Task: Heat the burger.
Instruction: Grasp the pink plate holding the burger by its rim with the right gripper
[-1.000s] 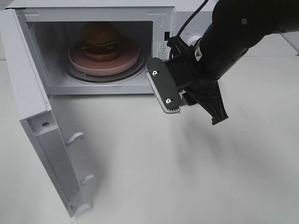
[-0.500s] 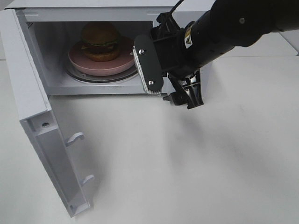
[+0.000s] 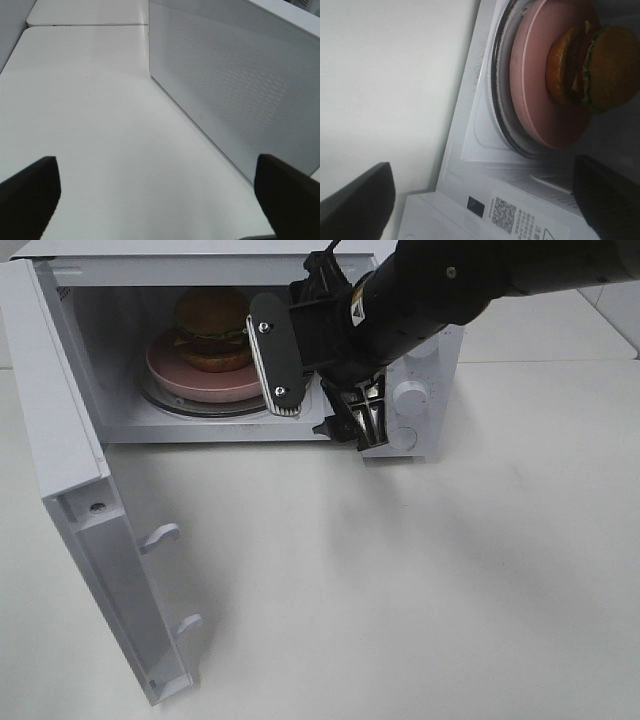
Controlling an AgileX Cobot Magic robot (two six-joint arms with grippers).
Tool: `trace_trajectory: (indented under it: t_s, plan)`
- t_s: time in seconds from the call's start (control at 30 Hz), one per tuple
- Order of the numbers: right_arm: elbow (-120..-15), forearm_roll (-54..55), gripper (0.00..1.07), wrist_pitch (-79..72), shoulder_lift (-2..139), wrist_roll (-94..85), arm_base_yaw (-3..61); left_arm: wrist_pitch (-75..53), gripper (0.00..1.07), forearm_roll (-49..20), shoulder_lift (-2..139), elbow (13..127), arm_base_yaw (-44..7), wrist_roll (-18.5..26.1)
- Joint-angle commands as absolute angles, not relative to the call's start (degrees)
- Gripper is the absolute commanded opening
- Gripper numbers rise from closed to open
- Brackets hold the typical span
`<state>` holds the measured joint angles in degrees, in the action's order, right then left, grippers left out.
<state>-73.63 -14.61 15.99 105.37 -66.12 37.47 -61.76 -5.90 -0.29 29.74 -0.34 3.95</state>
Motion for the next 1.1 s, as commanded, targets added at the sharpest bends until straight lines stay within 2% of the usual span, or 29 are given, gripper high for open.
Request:
trace_trajectory:
  t_s: [0.03, 1.1]
  plan:
    - [-75.4, -13.5, 0.92, 15.8, 106.7, -65.9, 37.6, -61.2, 0.98, -6.0, -1.3, 29.6, -0.3, 3.6]
    - [-100.3, -9.2, 0.87, 19.4, 129.1, -66.1, 37.6, -61.2, 0.98, -6.0, -1.3, 29.6, -0.3, 3.6]
